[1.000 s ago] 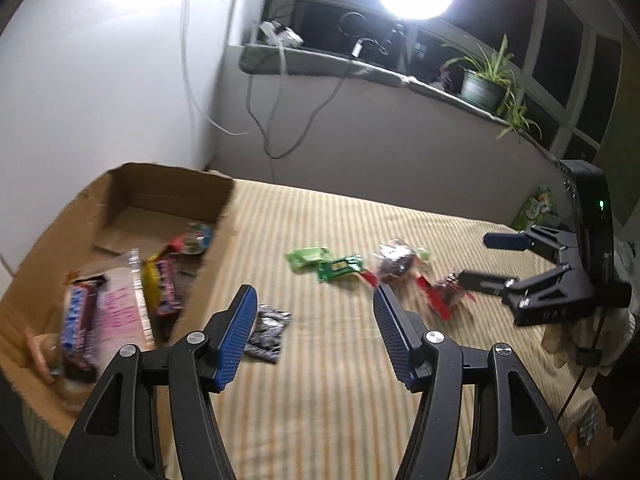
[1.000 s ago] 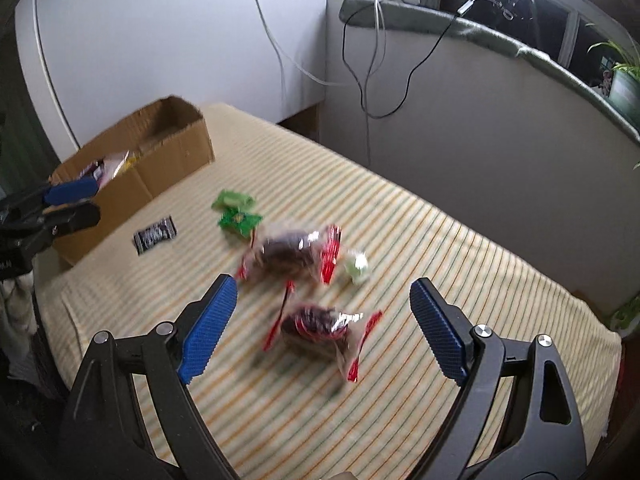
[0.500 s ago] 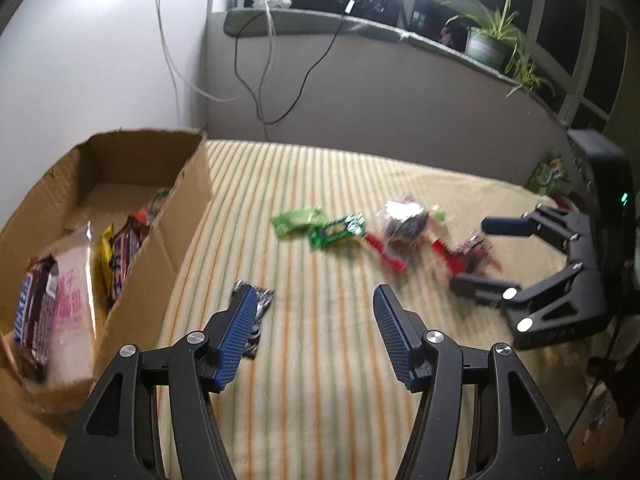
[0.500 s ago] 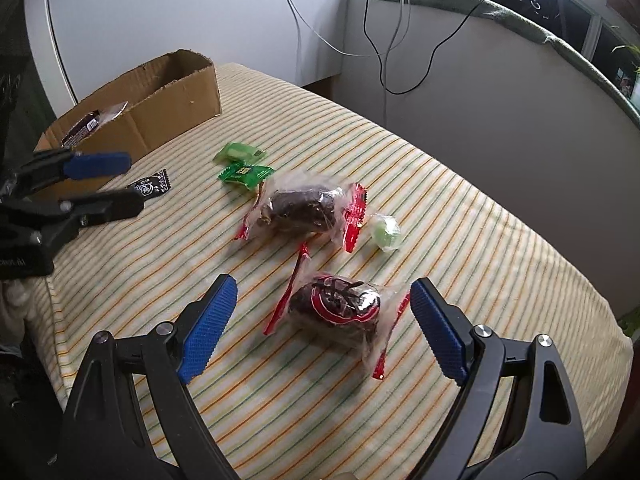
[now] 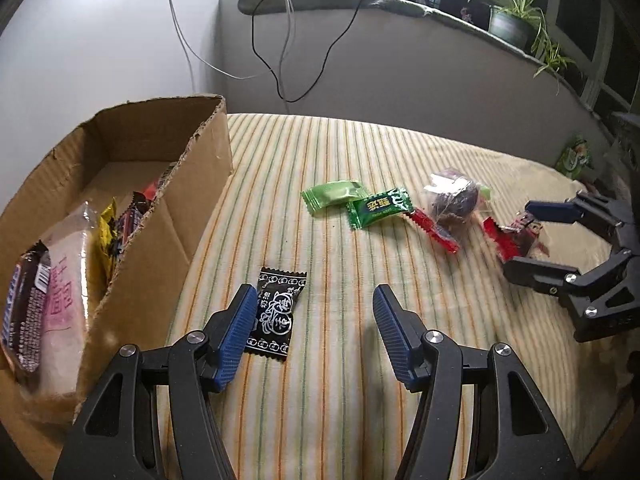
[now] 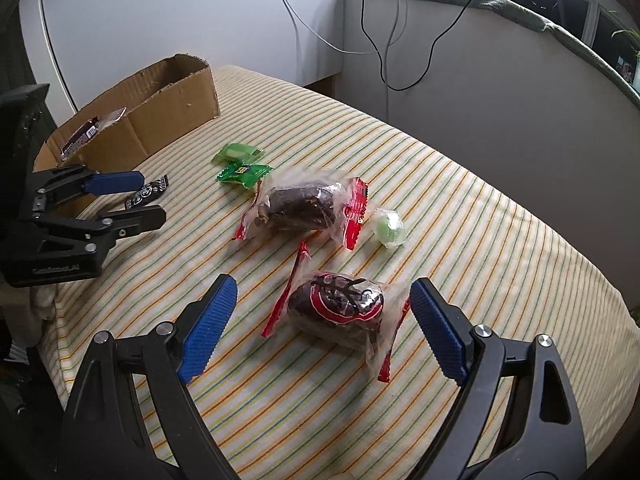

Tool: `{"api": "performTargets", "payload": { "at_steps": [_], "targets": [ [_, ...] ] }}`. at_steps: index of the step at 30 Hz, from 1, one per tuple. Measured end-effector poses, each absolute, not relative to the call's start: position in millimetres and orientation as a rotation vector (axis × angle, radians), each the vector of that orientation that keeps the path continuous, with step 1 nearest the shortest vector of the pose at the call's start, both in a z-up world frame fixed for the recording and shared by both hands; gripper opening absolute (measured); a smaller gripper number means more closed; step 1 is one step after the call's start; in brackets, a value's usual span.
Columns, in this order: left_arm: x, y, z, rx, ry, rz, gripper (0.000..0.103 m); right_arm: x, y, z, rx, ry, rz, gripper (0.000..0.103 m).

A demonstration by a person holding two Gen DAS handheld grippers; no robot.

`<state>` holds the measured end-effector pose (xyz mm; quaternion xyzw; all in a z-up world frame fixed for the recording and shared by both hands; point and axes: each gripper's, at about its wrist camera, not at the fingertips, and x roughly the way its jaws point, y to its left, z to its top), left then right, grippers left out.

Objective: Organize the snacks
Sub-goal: 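Grasp the black candy with the left tool while the right tool grasps a wrapped chocolate cake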

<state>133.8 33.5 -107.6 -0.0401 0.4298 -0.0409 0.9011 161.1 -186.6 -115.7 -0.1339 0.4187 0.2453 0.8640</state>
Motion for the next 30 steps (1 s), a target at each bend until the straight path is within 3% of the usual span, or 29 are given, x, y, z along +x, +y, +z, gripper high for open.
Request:
{"api": "performTargets", "payload": {
  "at_steps": [8,12,14,16,17,19,30],
  "targets": [
    [132,34,-106,-0.079,0.875,-0.073,0.054,165,-192,-122,-0.251,0.897,0.513,0.090],
    [140,30,-115,-0.058,0.908,-0.067,0.054,167,-194,-124,-0.241,0.903,0.510,0.081],
    [141,32,-117,-0.058,0.913,-0.074,0.047,167,-194,-125,-0.241,0.906,0.507,0.080],
    [141,31,-117,-0.060,0.914,-0.082,0.032,168,-194,-126,-0.243,0.907,0.503,0.070],
    [142,32,-117,-0.063,0.916,-0.078,0.031,169,-195,-127,-0.246,0.910,0.498,0.065],
    [144,31,-118,-0.065,0.915,-0.074,0.024,169,-195,-127,-0.244,0.908,0.499,0.065],
    [137,26,-114,-0.073,0.893,-0.094,0.024,162,-195,-123,-0.252,0.887,0.480,0.057]
  ]
}}
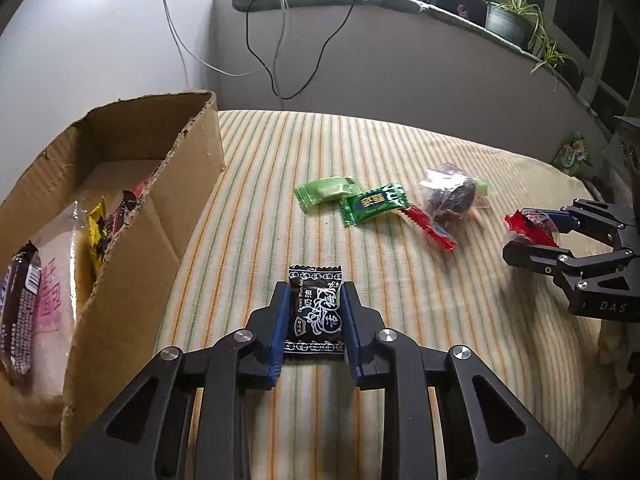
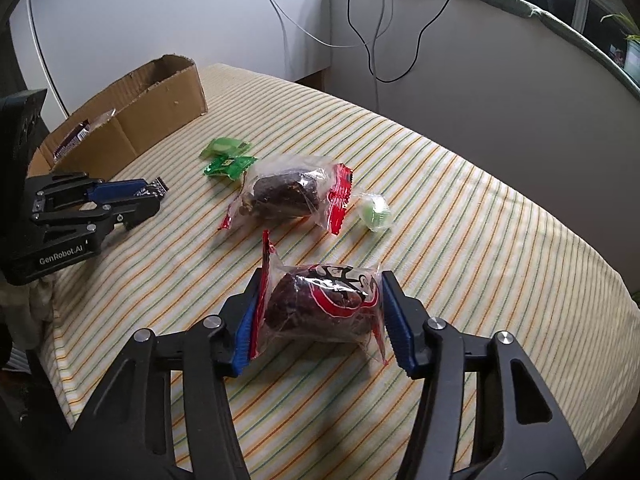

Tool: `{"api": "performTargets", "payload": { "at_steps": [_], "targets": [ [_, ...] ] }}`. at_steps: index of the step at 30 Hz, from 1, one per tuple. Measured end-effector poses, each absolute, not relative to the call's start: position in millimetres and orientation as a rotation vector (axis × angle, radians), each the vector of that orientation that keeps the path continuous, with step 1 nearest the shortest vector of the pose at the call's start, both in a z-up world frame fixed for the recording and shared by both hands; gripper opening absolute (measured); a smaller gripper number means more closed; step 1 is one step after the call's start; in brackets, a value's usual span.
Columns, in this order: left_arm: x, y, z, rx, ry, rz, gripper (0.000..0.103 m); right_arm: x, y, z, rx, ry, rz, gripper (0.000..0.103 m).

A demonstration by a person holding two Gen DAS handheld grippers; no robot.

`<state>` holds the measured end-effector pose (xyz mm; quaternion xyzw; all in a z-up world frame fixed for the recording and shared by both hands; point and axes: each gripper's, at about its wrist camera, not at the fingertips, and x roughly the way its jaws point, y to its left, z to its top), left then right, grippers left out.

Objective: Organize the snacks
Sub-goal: 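Grasp the black candy with the left tool while the right tool grasps a wrapped chocolate cake, then carry the black candy and chocolate cake into the box and open both tools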

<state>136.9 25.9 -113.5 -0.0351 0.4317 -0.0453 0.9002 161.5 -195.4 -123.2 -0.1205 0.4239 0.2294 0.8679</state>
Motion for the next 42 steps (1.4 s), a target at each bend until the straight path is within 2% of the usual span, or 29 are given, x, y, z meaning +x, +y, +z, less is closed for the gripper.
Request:
{"api": "performTargets", "payload": {
  "at_steps": [19,31,42],
  "targets": [
    [101,56,-63,-0.127,0.746,-0.078,0.024,138,-169,-68,-0.282,0.759,0.514,0.057],
    [83,106,-49,-0.158,0.692,0.016,0.024,152,-96,-32,-0.316,0.690,0.615,0.057],
    [71,140,-49,-0.184,0.676,0.081,0.024,171,-27,-31,-0.341,0.691,0.691,0.057]
  ]
}}
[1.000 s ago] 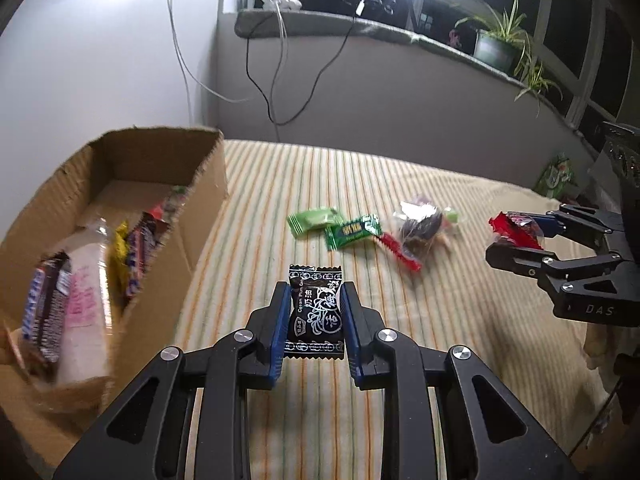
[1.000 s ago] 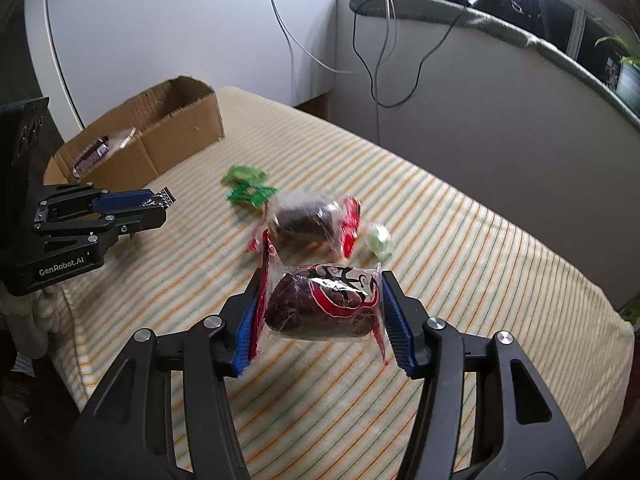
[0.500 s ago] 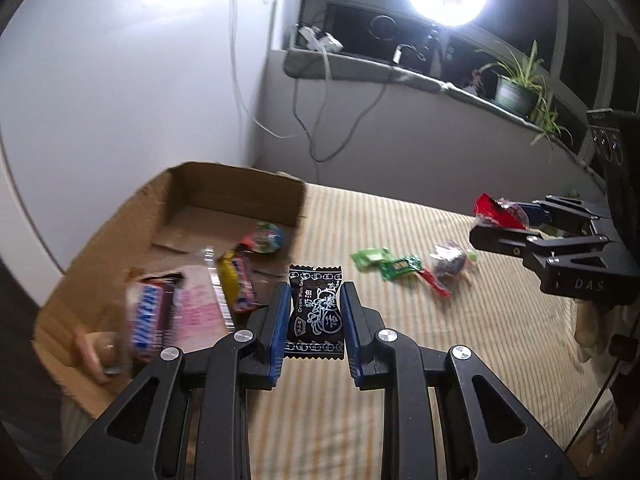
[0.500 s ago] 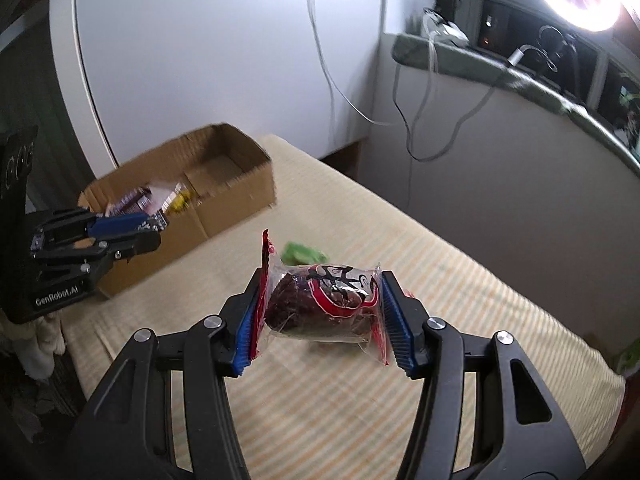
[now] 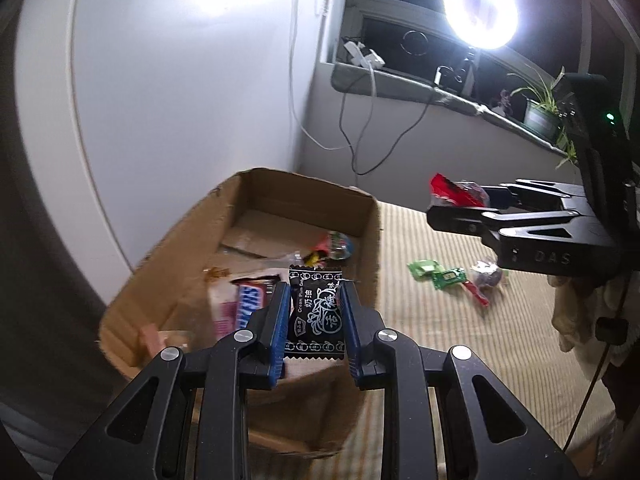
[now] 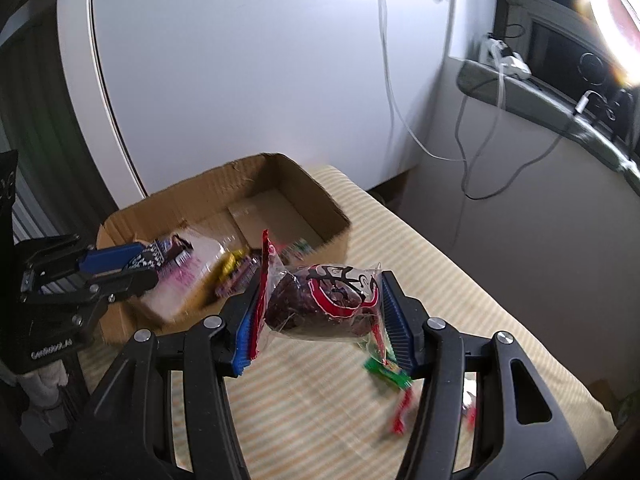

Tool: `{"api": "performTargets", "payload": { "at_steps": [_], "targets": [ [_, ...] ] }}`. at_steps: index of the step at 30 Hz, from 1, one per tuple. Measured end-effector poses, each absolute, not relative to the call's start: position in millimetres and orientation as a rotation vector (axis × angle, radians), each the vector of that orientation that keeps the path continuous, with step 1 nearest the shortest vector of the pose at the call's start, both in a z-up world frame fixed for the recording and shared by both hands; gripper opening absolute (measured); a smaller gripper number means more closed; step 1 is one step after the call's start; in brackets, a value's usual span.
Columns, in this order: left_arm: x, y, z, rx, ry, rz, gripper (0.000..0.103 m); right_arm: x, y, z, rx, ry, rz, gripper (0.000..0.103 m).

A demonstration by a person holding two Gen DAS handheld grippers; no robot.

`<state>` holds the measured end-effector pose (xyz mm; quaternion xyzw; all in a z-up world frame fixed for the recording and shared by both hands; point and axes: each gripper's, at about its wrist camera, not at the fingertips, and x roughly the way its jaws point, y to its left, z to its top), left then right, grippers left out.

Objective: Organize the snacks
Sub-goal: 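Carry the black candy and chocolate cake into the box and open both tools, then move both tools back toward the remaining candies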

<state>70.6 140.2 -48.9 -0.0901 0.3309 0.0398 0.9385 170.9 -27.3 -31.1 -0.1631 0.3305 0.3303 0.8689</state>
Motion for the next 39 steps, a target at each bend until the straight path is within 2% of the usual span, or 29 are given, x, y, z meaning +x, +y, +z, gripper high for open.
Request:
{"api": "performTargets", "payload": {
  "at_steps": [16,31,32,33,34,35,39],
  "targets": [
    [68,162,-55,-0.195,0.676,0.102,0.024,197,45,-49,-0.381,0.728,0.759,0.057],
    [69,166,-58,-0.186,0.683,0.114,0.025,202,61,-59,-0.392,0.749,0.773,0.060],
    [68,165,-57,-0.181,0.682,0.118,0.027,202,61,-58,-0.395,0.747,0.773,0.062],
    [68,165,-57,-0.178,0.681,0.123,0.037,201,62,-58,-0.397,0.744,0.772,0.069],
    [67,165,-56,-0.171,0.678,0.129,0.052,201,62,-57,-0.397,0.739,0.770,0.074],
    [66,165,-56,-0.166,0.674,0.130,0.055,200,62,-55,-0.396,0.730,0.767,0.079],
    [65,165,-54,-0.158,0.672,0.137,0.059,198,61,-50,-0.394,0.714,0.758,0.082]
  ]
}}
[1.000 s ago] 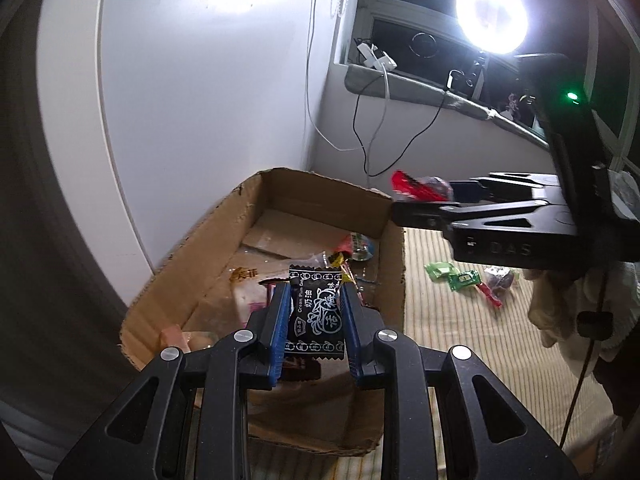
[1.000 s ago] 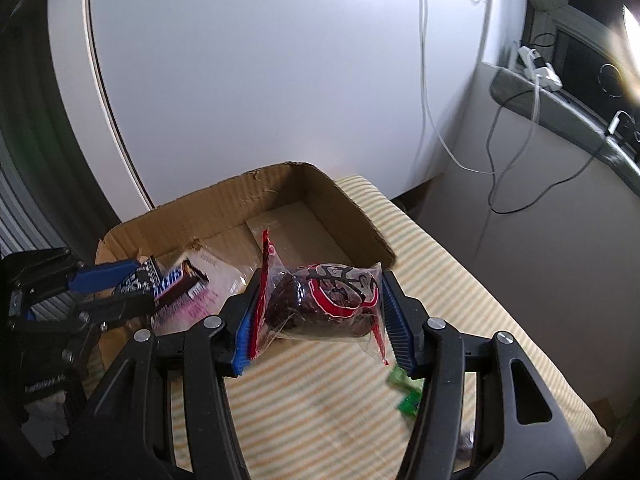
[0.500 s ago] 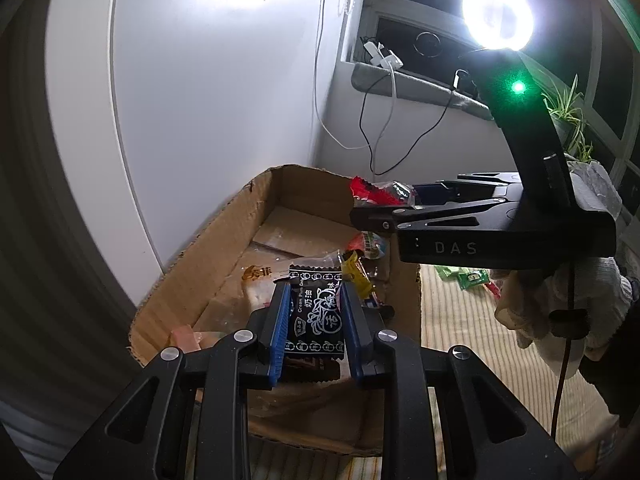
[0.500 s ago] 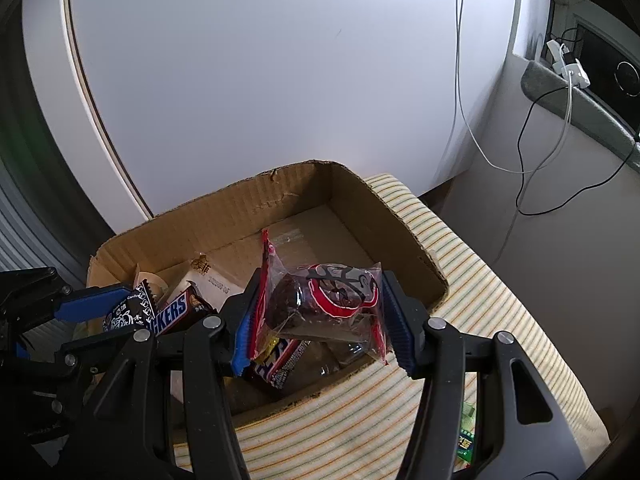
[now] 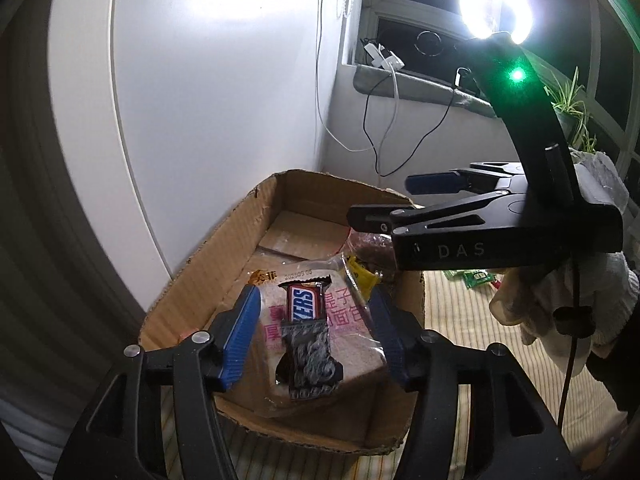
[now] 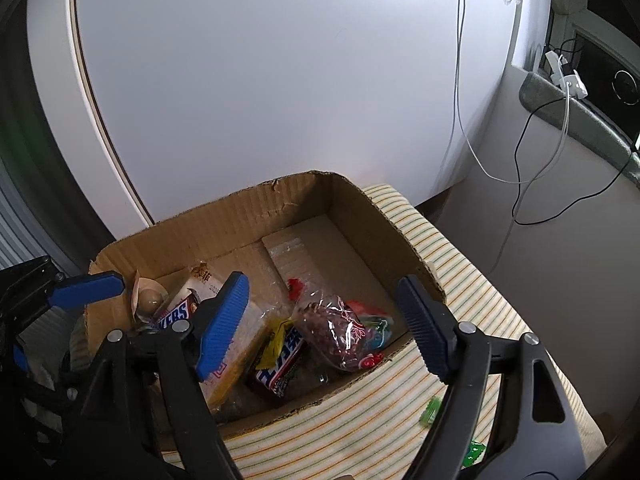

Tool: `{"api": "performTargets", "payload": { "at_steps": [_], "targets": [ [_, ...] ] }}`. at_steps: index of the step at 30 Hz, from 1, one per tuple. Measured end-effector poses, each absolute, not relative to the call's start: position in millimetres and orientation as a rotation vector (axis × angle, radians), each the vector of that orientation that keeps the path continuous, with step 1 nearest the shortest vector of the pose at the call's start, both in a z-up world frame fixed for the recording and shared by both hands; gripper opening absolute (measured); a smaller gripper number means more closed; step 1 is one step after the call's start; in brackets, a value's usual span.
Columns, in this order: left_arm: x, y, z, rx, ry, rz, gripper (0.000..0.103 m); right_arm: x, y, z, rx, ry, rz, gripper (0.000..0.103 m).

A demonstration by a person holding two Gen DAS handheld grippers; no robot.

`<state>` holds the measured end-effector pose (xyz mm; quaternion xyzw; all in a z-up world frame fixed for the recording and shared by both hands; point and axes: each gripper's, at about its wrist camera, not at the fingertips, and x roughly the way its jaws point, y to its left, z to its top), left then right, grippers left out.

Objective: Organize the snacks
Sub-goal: 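Move both tools back toward the remaining candies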

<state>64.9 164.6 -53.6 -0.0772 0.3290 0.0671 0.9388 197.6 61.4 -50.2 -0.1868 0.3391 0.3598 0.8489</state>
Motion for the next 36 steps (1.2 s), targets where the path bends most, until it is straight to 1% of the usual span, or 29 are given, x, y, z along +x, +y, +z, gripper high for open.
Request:
{"api": "performTargets", "payload": {
  "at_steps": [1,2,3,22,36],
  "targets": [
    [65,165,-53,-0.158,0.671,0.138,0.061,197,62,-49,-0.395,0.713,0.757,0.085],
    [64,165,-52,-0.157,0.669,0.139,0.061,196,61,-48,-0.395,0.707,0.759,0.091],
    [64,165,-52,-0.156,0.669,0.140,0.061,194,61,-47,-0.395,0.699,0.759,0.092],
    [53,138,-35,-0.127,0.633,0.120,0.061,169,31,-24,-0.388,0.651,0.735,0.092],
    [69,97,-34,-0.116,0.624,0.020,0.061,157,-63,-9,-0.337,0.617,0.624,0.092]
  ]
}}
